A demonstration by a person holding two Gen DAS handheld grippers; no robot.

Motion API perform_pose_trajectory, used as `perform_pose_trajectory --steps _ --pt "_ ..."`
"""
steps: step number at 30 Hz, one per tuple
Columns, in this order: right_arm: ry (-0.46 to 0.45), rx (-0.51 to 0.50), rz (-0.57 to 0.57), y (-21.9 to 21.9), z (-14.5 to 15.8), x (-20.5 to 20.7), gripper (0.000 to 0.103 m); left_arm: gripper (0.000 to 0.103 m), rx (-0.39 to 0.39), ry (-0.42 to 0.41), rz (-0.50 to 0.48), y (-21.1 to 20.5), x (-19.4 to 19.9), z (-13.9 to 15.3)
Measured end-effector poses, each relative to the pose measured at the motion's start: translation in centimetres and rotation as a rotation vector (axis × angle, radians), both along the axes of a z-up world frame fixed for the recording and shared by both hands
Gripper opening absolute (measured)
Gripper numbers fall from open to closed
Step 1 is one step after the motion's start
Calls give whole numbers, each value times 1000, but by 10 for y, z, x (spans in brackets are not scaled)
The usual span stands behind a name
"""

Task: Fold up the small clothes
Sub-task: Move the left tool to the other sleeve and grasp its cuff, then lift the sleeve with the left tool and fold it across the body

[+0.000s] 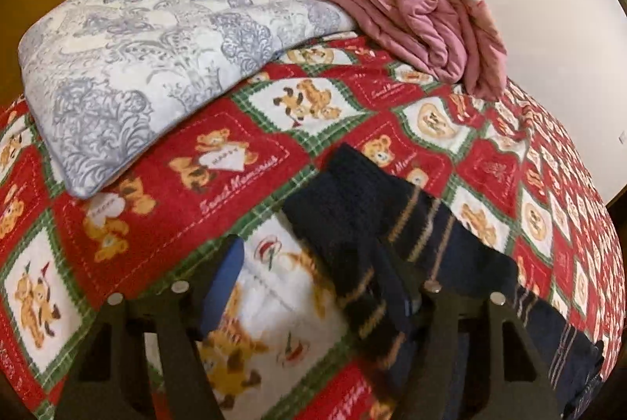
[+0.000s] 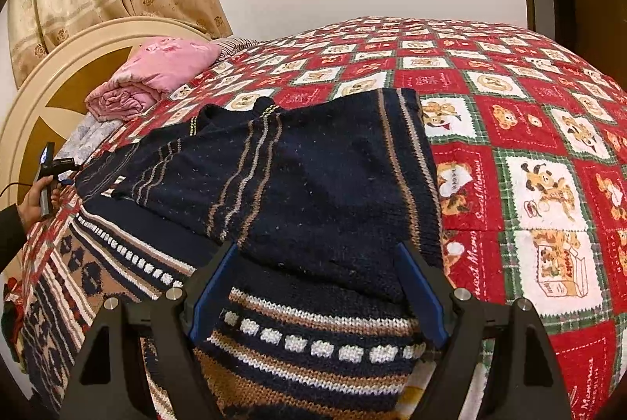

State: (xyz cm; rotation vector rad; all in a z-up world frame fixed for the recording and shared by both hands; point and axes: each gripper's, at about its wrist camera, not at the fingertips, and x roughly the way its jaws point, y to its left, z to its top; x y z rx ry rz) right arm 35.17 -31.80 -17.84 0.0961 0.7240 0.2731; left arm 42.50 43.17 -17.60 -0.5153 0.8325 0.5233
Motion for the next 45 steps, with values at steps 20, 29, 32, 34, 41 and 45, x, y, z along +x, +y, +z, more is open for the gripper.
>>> perform_pose_trajectory --steps 20,29,32,34,41,45 --pt "-3 12 0 -1 0 0 81 35 57 66 -25 -9 20 -9" --pt "-4 11 0 0 0 -1 81 8 57 31 -54 -11 20 -9" --pt "-3 10 0 -1 0 -1 81 8 57 -10 -53 -11 13 -3" --pt "-4 11 0 -1 0 -1 81 8 70 -36 -52 -13 9 2" --pt "-6 17 1 -2 0 0 81 7 67 -121 -96 -31 -4 32" --pt "-9 20 1 -2 1 -1 81 7 95 -201 -161 -60 -12 69"
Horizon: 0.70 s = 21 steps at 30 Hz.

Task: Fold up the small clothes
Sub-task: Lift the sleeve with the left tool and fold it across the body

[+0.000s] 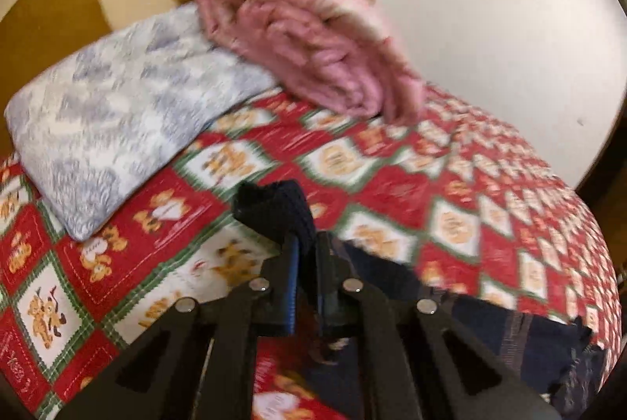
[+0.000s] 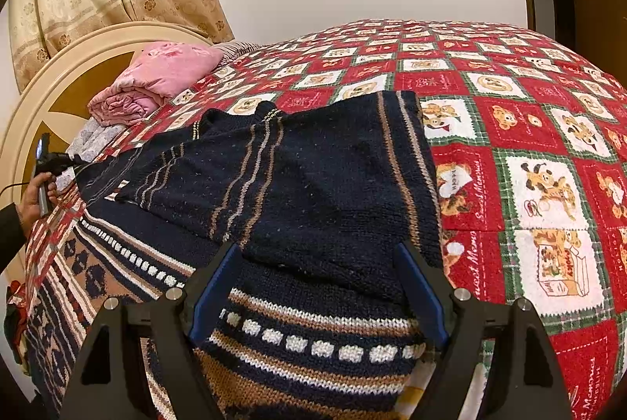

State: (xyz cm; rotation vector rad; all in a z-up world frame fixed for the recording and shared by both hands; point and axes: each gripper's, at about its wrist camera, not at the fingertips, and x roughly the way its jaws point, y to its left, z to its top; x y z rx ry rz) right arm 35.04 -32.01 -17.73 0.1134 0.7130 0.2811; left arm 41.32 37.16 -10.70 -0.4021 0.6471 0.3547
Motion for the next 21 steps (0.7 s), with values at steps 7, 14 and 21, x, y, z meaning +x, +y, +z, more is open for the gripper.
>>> perform_pose_trajectory --steps 7,14,21 --pt "-7 14 0 -2 2 -1 81 7 8 -98 -185 -78 -10 56" --pt "-18 41 -1 -6 3 -2 81 7 1 -118 -404 -188 -24 95" --pt "-30 66 -1 -9 3 -5 81 7 -59 -133 -628 -305 -29 108"
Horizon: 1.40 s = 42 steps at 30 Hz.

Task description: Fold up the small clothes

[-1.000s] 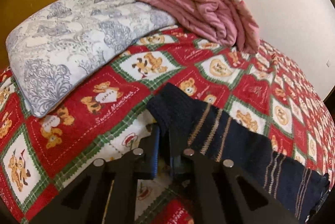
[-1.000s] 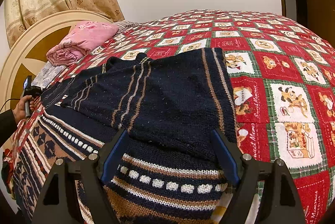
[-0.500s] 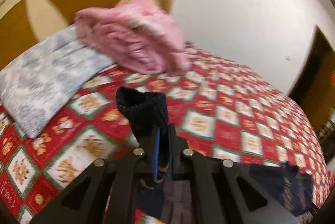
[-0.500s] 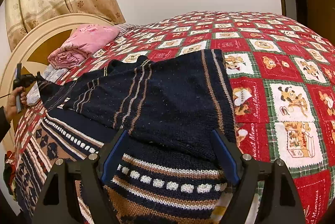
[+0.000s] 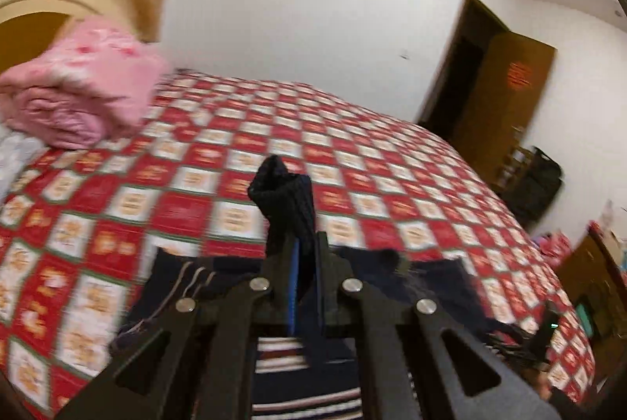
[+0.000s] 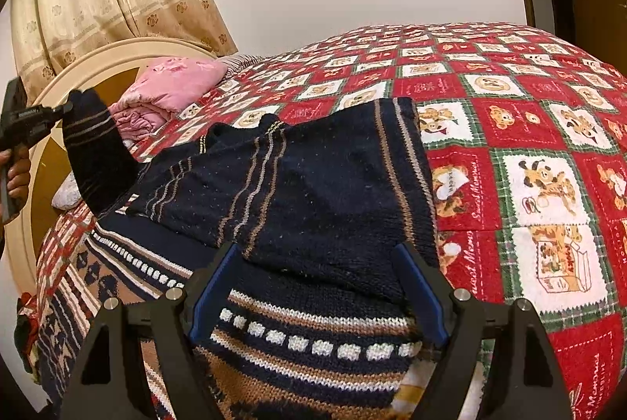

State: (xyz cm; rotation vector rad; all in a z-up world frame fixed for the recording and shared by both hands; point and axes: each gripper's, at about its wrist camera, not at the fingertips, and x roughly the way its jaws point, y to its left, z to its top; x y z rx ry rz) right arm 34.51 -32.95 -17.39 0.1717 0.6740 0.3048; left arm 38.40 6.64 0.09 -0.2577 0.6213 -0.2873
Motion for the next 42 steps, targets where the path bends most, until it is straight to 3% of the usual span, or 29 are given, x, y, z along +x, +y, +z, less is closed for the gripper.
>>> perform_pose_trajectory --steps 10,18,21,22,23,26,27,29,33,39,41,42 --pt "-14 54 1 -8 1 -2 81 7 -1 98 -180 -148 13 -49" --pt "-19 106 9 -14 1 -3 81 13 108 104 -271 -215 -1 -74" --pt "-20 115 12 -15 0 -2 81 43 149 54 -298 -221 -16 -68" --pt "-19 117 13 -15 0 -2 81 58 174 17 -292 -218 -25 -62" --pt "-20 119 13 -15 0 -3 81 64 182 -4 -290 -218 -28 -60" --pt "-30 126 12 -16 1 -5 81 66 266 -55 -254 -198 -40 -56" --pt "-36 129 11 -17 2 -6 81 69 317 -74 -216 -183 -44 -58" --pt "-60 144 5 -20 4 -10 81 86 418 -101 -126 -155 -47 -67" --pt "-104 183 -8 -26 9 -17 81 88 550 -76 64 -76 -43 -94" --pt "-50 195 -20 -15 23 -9 81 88 515 39 309 26 -21 -129" --pt "-28 237 17 -1 33 -3 81 88 480 72 352 41 -15 -143" --pt "3 253 40 9 36 3 81 88 425 102 348 48 -11 -152"
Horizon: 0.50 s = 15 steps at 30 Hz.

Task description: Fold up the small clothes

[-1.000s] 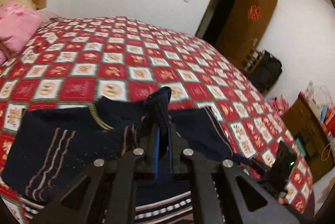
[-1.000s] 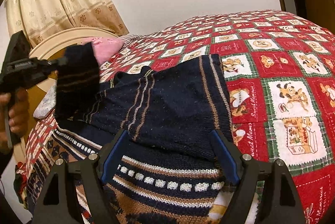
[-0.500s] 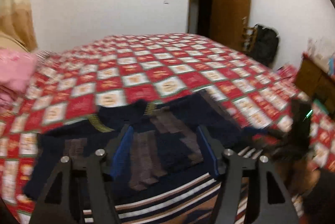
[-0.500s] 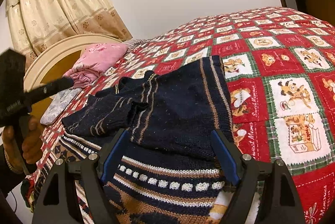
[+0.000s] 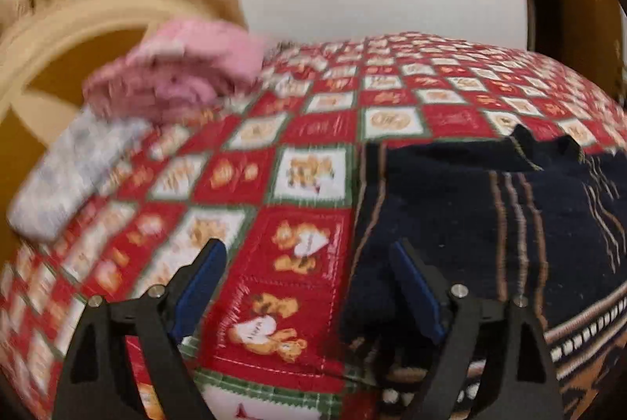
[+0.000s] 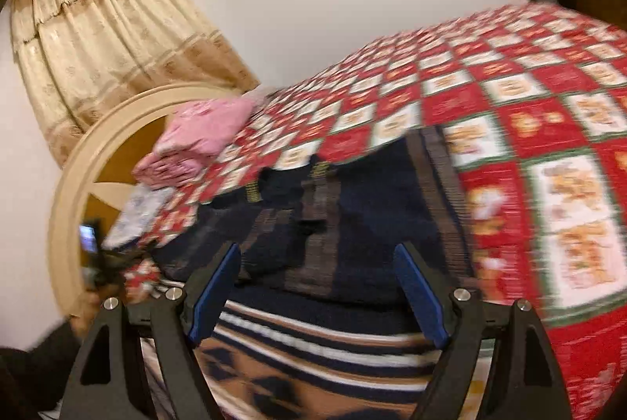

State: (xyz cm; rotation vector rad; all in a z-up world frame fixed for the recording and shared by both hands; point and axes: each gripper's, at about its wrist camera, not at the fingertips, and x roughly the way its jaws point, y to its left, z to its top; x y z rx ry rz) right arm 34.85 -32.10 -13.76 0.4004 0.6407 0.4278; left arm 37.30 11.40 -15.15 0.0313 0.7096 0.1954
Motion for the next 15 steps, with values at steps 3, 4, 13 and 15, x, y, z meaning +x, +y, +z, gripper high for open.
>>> perform_pose_trajectory --steps 3,4,13,15 --pt "143 -22 62 36 -3 28 81 88 -71 41 4 3 7 -13" --pt "194 -48 81 50 -7 37 81 89 -104 28 -12 4 6 -12" --pt "329 -107 3 95 -41 78 81 99 -470 18 15 53 1 -29" --pt "337 -55 -10 91 -44 81 70 99 -445 27 15 49 3 -29"
